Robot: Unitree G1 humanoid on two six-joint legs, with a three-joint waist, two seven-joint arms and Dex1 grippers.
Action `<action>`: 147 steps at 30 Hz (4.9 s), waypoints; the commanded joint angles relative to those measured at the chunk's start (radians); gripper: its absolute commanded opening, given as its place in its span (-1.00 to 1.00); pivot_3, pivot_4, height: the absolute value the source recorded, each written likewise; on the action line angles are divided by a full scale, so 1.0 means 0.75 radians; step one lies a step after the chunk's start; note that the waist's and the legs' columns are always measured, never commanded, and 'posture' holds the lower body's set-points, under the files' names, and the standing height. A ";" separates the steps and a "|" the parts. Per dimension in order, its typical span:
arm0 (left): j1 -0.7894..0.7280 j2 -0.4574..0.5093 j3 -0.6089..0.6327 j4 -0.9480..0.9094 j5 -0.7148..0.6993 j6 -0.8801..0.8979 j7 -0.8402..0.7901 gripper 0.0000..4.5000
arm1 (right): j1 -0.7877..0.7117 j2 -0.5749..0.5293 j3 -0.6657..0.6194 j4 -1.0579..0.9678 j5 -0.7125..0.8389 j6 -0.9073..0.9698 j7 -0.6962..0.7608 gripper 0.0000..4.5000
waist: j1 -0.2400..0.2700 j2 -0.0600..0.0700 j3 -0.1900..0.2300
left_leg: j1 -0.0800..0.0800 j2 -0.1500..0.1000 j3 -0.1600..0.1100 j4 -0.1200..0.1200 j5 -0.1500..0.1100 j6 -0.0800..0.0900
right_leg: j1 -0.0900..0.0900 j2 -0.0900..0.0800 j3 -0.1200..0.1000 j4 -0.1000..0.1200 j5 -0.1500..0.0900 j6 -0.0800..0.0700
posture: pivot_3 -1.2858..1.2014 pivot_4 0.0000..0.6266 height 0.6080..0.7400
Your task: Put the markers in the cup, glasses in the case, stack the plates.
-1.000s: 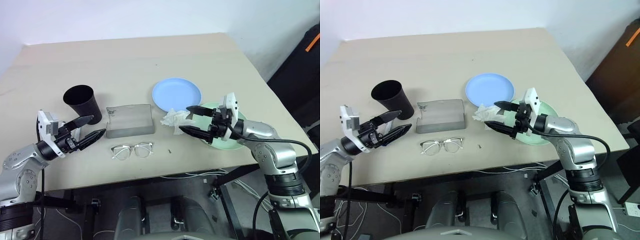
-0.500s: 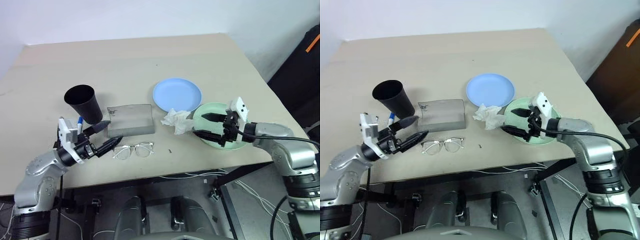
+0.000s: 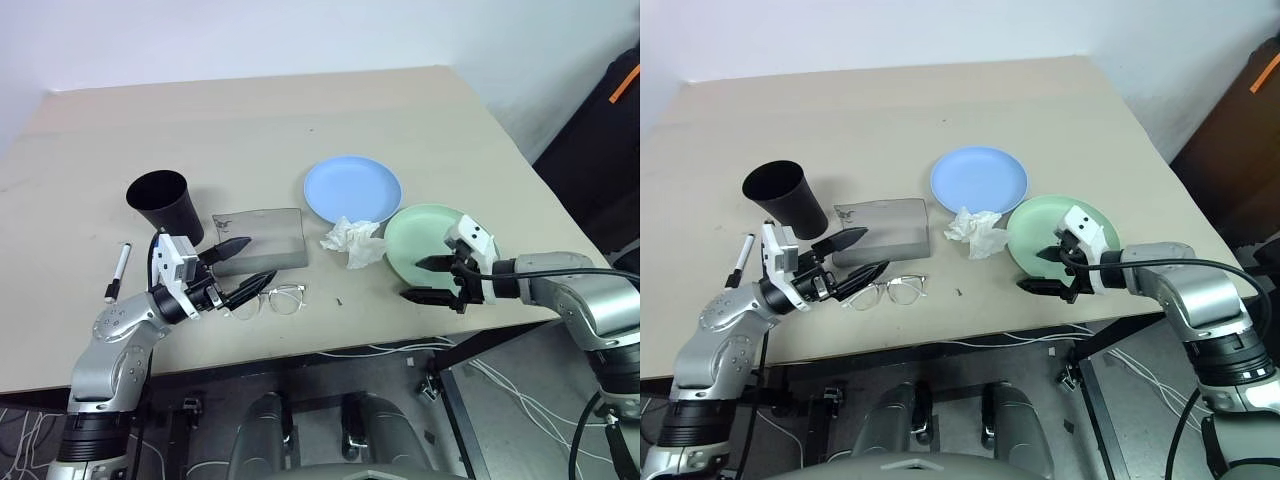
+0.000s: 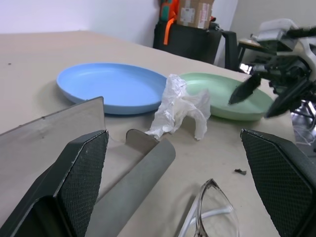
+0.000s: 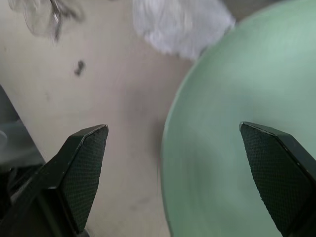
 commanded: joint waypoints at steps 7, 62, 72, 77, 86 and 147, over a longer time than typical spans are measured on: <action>0.010 -0.006 -0.016 -0.003 0.038 -0.085 -0.021 1.00 | -0.060 -0.054 0.100 0.023 -0.142 -0.031 0.025 0.14 | 0.001 0.000 0.000 | 0.000 0.000 0.000 0.001 0.000 0.000 | 0.001 0.000 0.000 0.000 0.000 0.000 | 0.03 -0.52 1.00; 0.055 0.007 0.064 -0.026 0.012 -0.108 0.073 1.00 | -0.884 0.687 0.255 1.211 -0.604 -0.829 -0.039 -0.99 | -0.007 0.002 0.000 | 0.001 0.000 0.005 0.003 0.003 0.006 | -0.001 0.000 0.001 0.006 0.009 0.001 | 0.03 -0.52 1.00; 0.089 0.031 0.099 -0.070 0.000 -0.084 0.108 1.00 | -0.846 0.674 0.294 1.175 -0.713 -0.816 0.054 -0.99 | -0.005 0.002 0.000 | 0.003 0.001 0.006 0.006 0.001 0.002 | -0.003 -0.003 0.001 0.015 0.006 -0.003 | 0.03 -0.52 1.00; 0.083 0.035 0.089 -0.073 0.007 -0.082 0.120 1.00 | -0.877 0.703 0.283 1.231 -0.753 -0.809 0.006 -0.99 | -0.007 0.002 0.000 | 0.004 0.001 0.006 0.006 0.001 0.002 | -0.003 -0.003 0.001 0.015 0.006 -0.003 | 0.03 -0.52 1.00; 0.096 0.035 0.083 -0.083 0.010 -0.084 0.132 1.00 | -0.898 0.697 0.267 1.201 -0.757 -0.792 0.050 -0.07 | -0.008 0.003 0.000 | 0.003 0.001 0.006 0.006 0.001 0.002 | -0.004 -0.003 0.002 0.015 0.006 -0.003 | 0.03 -0.52 1.00; 0.030 0.028 0.096 0.070 0.032 -0.146 0.064 1.00 | -0.555 0.489 0.063 0.518 -0.401 -0.554 0.140 -0.99 | -0.007 0.002 0.000 | -0.001 0.005 0.026 0.002 0.001 0.003 | -0.022 -0.001 0.017 0.018 0.007 -0.004 | 0.03 -0.52 1.00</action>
